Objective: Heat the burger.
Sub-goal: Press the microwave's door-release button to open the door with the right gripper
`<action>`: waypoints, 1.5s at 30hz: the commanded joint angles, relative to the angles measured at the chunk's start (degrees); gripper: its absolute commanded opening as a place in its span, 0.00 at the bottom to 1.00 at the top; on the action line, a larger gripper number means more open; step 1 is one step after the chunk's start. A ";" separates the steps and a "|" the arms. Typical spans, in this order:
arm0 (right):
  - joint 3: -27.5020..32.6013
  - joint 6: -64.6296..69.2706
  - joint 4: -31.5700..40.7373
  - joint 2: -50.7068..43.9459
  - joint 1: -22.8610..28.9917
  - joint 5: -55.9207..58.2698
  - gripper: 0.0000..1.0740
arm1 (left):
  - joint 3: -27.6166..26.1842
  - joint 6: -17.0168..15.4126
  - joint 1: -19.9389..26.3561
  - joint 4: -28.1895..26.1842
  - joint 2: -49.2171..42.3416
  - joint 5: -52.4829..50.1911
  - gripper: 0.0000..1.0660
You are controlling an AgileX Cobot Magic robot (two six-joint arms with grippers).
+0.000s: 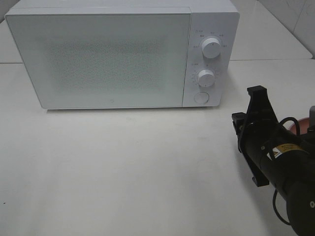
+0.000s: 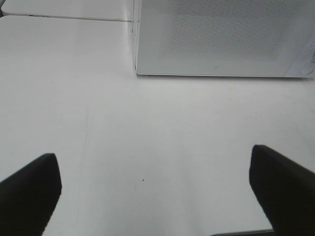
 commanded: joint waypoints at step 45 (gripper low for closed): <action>-21.94 10.66 -9.57 17.42 -8.88 8.48 0.00 | 0.23 0.17 -0.23 -0.06 -1.43 -0.57 0.90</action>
